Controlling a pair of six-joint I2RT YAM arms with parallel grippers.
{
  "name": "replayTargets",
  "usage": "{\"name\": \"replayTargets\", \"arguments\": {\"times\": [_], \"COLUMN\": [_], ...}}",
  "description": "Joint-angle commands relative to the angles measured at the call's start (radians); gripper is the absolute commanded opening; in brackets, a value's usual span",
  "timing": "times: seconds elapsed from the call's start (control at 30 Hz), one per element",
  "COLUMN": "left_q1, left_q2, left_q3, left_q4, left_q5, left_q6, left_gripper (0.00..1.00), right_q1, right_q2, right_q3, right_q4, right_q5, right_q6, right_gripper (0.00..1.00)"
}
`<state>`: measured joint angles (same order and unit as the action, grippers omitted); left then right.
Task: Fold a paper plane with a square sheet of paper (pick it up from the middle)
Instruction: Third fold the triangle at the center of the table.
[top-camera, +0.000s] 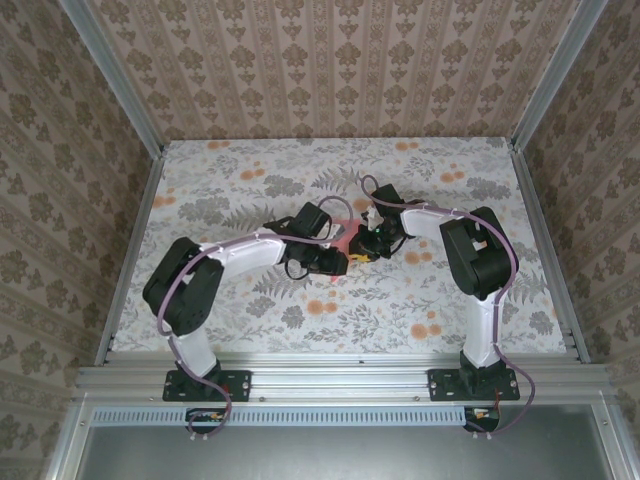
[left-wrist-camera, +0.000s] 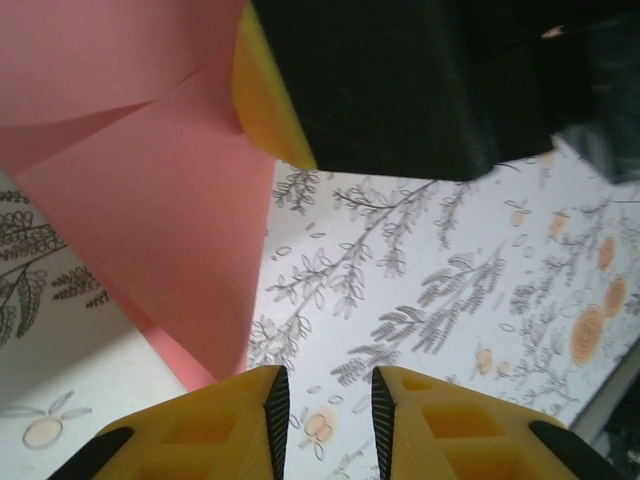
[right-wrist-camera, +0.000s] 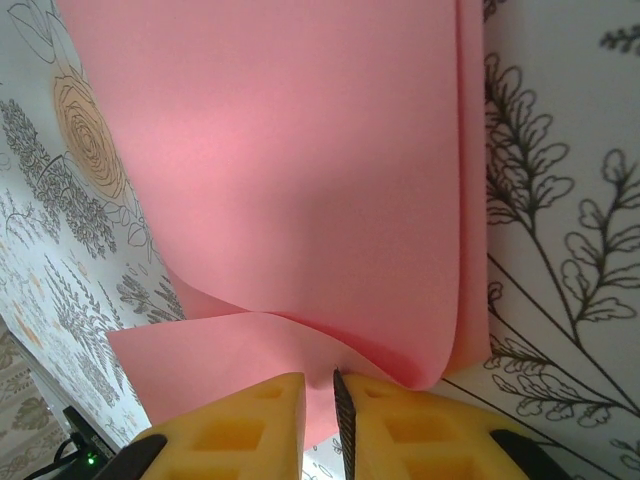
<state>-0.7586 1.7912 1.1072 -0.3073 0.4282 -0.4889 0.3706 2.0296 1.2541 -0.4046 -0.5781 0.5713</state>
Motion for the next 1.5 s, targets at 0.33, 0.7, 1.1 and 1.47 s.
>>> {"name": "replayTargets", "arguments": {"times": [0.33, 0.7, 1.1, 1.47], "left_q1": [-0.015, -0.013, -0.015, -0.015], "left_q2": [0.094, 0.112, 0.126, 0.128], "left_q3": [0.056, 0.059, 0.043, 0.017], "left_q4": [0.001, -0.023, -0.030, -0.054], "left_q5": [-0.098, -0.122, -0.129, -0.170], "left_q6": [0.117, 0.148, 0.151, 0.171], "left_gripper": [0.26, 0.26, 0.22, 0.21], "right_q1": [0.017, 0.016, 0.017, 0.017], "right_q2": [0.083, 0.093, 0.091, 0.092], "right_q3": [-0.018, -0.013, -0.017, -0.015], "right_q4": [-0.068, -0.074, -0.079, -0.092], "right_q5": [0.080, 0.079, 0.084, 0.099], "right_q6": [-0.033, -0.042, -0.046, -0.056], "right_gripper": [0.19, 0.18, 0.17, 0.17]}}
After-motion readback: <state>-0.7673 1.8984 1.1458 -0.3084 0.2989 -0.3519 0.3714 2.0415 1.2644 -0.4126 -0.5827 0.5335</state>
